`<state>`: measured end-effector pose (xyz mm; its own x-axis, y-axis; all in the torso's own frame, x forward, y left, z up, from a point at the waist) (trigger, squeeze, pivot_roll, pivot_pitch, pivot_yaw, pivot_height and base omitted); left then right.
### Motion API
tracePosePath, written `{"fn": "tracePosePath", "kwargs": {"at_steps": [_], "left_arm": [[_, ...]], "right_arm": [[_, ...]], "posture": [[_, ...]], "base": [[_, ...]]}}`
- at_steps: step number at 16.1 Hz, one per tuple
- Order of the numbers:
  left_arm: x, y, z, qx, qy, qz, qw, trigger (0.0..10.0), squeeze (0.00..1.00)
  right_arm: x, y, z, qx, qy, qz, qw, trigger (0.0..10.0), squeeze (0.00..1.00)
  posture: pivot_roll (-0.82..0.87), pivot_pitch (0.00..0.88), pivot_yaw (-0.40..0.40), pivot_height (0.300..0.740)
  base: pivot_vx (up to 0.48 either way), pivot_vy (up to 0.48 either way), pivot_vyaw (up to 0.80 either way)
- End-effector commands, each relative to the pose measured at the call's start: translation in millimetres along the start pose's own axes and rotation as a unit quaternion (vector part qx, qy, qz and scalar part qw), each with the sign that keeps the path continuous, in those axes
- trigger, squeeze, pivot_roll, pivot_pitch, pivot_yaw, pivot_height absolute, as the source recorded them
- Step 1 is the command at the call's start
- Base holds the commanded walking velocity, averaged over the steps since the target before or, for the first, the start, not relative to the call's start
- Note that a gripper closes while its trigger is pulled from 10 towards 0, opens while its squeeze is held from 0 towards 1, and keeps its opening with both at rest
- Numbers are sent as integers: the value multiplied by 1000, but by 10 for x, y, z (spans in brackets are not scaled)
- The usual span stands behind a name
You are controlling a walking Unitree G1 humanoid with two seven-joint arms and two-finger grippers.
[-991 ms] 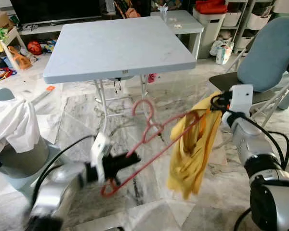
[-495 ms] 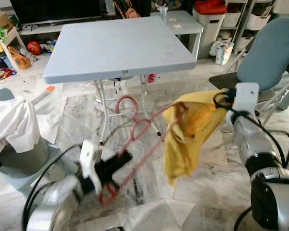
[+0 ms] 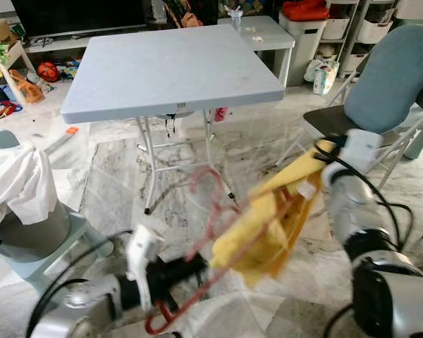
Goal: Hang hanger
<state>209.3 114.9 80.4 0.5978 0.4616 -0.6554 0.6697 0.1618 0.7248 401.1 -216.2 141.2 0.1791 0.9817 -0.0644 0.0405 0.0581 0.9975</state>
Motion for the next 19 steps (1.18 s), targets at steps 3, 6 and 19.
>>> {"fn": "tracePosePath", "kwargs": {"at_steps": [3,6,19], "left_arm": [[0,-47,62,38,-16,-9,999,0,0],[-104,-26,111,54,-35,3,998,0,0],[56,273,309,-4,36,45,998,0,0]], "right_arm": [[220,629,98,-111,38,40,992,0,0],[309,758,95,-139,62,68,986,0,0],[685,793,-47,-137,223,68,963,0,0]], "posture": [[-50,0,29,740],[-52,0,26,740],[-67,0,27,740]], "base": [[0,0,0],[0,0,0],[0,0,0]]}}
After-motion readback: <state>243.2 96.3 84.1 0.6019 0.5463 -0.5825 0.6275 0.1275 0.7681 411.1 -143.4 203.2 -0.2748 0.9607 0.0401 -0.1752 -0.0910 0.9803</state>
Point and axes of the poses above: a point about 5 cm out from each wrist's last joint towards the gripper, its own z axis pointing out of the wrist towards the gripper, its own y axis along the axis of the wrist's last joint, x = y × z, the point moved 2 cm from there along z, pointing out of the wrist towards the gripper, and after that the axes turned 12 degrees about -z, right-handed, at the moved point
